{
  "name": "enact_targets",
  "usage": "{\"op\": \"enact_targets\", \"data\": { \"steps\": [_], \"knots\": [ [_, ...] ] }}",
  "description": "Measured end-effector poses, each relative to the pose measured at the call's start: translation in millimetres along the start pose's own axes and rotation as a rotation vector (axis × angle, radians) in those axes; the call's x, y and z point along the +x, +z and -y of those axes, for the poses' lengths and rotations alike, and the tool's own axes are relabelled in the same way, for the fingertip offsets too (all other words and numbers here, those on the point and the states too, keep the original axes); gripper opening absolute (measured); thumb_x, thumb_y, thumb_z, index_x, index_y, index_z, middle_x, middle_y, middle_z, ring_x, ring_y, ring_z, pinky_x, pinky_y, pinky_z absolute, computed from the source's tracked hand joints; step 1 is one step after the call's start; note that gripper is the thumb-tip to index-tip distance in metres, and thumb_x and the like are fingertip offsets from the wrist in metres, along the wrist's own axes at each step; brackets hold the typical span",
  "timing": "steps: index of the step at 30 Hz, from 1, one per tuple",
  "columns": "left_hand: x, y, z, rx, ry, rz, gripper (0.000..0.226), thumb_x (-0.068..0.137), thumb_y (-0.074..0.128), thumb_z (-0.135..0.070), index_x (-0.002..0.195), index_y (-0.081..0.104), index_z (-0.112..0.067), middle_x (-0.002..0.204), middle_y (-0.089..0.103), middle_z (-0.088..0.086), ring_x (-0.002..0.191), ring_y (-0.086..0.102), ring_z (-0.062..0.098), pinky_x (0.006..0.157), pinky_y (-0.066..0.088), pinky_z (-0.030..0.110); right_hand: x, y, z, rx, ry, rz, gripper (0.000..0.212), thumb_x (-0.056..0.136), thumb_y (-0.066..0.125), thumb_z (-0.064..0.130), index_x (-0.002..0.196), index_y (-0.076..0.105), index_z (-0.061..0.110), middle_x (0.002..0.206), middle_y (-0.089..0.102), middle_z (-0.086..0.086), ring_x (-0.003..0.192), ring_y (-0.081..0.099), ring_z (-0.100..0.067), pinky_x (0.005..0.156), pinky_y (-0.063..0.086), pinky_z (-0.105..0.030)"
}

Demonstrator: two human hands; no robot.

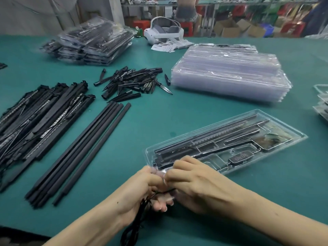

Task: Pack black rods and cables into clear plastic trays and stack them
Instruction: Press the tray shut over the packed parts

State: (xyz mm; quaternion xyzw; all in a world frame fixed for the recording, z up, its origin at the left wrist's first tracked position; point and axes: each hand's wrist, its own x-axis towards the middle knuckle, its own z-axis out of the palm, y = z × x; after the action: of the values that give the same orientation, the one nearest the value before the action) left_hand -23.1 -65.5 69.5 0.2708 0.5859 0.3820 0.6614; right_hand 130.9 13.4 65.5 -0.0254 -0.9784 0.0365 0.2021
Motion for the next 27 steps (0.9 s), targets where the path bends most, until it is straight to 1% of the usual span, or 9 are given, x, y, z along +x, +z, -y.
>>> {"op": "enact_targets", "data": {
  "steps": [2, 3, 5, 7, 9, 12, 15, 20, 27],
  "knots": [
    [-2, -1, -5, -0.053, -0.017, 0.03, 0.008, 0.078, 0.049, 0.001, 0.085, 0.052, 0.0, 0.056, 0.056, 0.022, 0.034, 0.047, 0.02, 0.033, 0.035, 0.016, 0, -3, -1, 0.004, 0.013, 0.002, 0.004, 0.081, 0.064, 0.007, 0.081, 0.068, 0.008, 0.089, 0.064, 0.0, 0.074, 0.05, -0.019, 0.067, 0.044, -0.032],
    [-4, -5, -7, -0.105, -0.03, 0.073, 0.011, 0.072, 0.051, -0.002, 0.08, 0.057, 0.002, 0.06, 0.057, 0.024, 0.038, 0.05, 0.023, 0.034, 0.038, 0.018, 0, -4, -1, -0.023, 0.009, 0.007, 0.005, 0.083, 0.063, 0.009, 0.08, 0.068, 0.009, 0.087, 0.064, 0.0, 0.073, 0.05, -0.019, 0.067, 0.044, -0.032],
    [-9, -16, -11, -0.249, -0.064, 0.155, 0.032, 0.057, 0.051, -0.005, 0.083, 0.063, 0.007, 0.073, 0.059, 0.031, 0.047, 0.055, 0.032, 0.042, 0.048, 0.025, 2, -7, 0, -0.12, -0.003, 0.018, 0.015, 0.089, 0.059, 0.017, 0.078, 0.068, 0.012, 0.085, 0.064, 0.001, 0.072, 0.051, -0.018, 0.066, 0.045, -0.031],
    [-15, -26, -12, -0.345, -0.09, 0.17, 0.05, 0.055, 0.05, -0.005, 0.103, 0.058, 0.01, 0.083, 0.058, 0.037, 0.048, 0.055, 0.033, 0.045, 0.05, 0.027, 3, -10, 0, -0.219, -0.023, 0.022, 0.026, 0.096, 0.051, 0.024, 0.079, 0.068, 0.014, 0.084, 0.064, 0.001, 0.07, 0.054, -0.017, 0.066, 0.046, -0.03],
    [-19, -28, -10, -0.281, -0.084, 0.142, 0.046, 0.06, 0.058, -0.011, 0.103, 0.058, 0.005, 0.083, 0.061, 0.034, 0.049, 0.056, 0.03, 0.045, 0.05, 0.026, 6, -12, 2, -0.294, -0.044, 0.037, 0.035, 0.101, 0.042, 0.026, 0.081, 0.068, 0.016, 0.084, 0.064, 0.001, 0.069, 0.056, -0.017, 0.065, 0.047, -0.029],
    [-20, -23, -5, -0.099, -0.032, 0.078, 0.024, 0.069, 0.066, -0.026, 0.078, 0.074, -0.005, 0.078, 0.067, 0.018, 0.059, 0.06, 0.018, 0.059, 0.056, 0.024, 7, -11, 6, -0.355, -0.065, 0.051, 0.04, 0.103, 0.034, 0.023, 0.084, 0.069, 0.017, 0.085, 0.065, 0.002, 0.068, 0.055, -0.015, 0.064, 0.047, -0.027],
    [-20, -20, -3, -0.047, 0.02, 0.053, 0.023, 0.069, 0.068, -0.032, 0.07, 0.075, -0.011, 0.076, 0.066, 0.016, 0.062, 0.062, 0.018, 0.061, 0.055, 0.023, 7, -5, 7, -0.325, -0.049, 0.001, 0.033, 0.099, 0.04, 0.019, 0.088, 0.071, 0.015, 0.085, 0.066, 0.002, 0.067, 0.055, -0.015, 0.064, 0.047, -0.027],
    [-16, -15, 0, -0.053, 0.094, -0.034, 0.014, 0.09, 0.056, -0.01, 0.088, 0.064, 0.002, 0.072, 0.061, 0.018, 0.057, 0.062, 0.021, 0.053, 0.054, 0.024, 5, 5, 12, -0.264, -0.001, -0.038, 0.026, 0.095, 0.046, 0.019, 0.093, 0.072, 0.014, 0.088, 0.066, 0.002, 0.071, 0.056, -0.015, 0.068, 0.048, -0.027],
    [-10, -10, 1, 0.003, 0.094, -0.115, 0.02, 0.09, 0.043, 0.003, 0.076, 0.057, -0.001, 0.053, 0.055, 0.008, 0.045, 0.054, 0.014, 0.047, 0.05, 0.02, 11, 12, 16, -0.277, -0.039, -0.001, 0.029, 0.092, 0.042, 0.01, 0.087, 0.071, 0.011, 0.085, 0.065, 0.0, 0.074, 0.058, -0.017, 0.069, 0.048, -0.028]
  ]
}}
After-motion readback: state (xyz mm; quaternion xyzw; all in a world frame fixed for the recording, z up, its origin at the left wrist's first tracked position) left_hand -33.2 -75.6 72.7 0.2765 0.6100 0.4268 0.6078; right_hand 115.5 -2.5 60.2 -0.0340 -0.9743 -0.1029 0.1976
